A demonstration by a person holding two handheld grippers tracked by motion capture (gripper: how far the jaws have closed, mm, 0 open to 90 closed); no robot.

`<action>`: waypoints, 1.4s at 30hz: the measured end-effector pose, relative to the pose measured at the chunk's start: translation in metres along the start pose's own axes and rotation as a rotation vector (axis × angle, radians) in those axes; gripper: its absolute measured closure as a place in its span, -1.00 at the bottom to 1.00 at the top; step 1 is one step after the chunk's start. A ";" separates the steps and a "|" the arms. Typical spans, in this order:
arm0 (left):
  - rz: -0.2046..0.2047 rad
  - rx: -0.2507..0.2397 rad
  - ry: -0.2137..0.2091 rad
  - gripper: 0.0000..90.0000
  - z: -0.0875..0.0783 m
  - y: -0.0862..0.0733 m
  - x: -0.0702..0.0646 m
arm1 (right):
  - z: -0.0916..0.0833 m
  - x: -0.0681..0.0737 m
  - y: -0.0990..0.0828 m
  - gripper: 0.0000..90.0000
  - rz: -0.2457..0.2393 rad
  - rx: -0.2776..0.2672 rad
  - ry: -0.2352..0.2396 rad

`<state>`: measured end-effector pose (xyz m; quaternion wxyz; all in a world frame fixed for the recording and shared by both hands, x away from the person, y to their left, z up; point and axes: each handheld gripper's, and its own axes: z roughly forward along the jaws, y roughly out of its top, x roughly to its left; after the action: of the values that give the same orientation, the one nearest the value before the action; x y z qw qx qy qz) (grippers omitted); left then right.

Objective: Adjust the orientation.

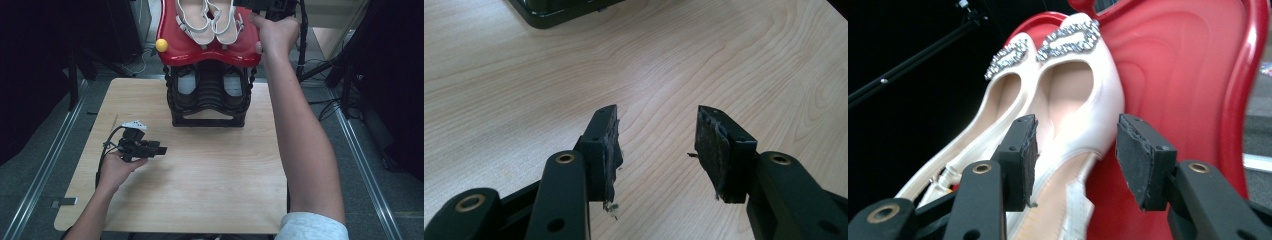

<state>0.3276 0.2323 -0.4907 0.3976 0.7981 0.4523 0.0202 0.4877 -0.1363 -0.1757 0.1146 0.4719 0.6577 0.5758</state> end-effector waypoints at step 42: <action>-0.002 0.017 -0.001 0.16 0.004 0.001 0.002 | -0.053 -0.095 -0.062 0.00 0.033 0.041 -0.088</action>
<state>0.3309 0.2315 -0.4935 0.3911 0.8011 0.4528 0.0155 0.4706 -0.2354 -0.2504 0.1241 0.5098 0.6558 0.5428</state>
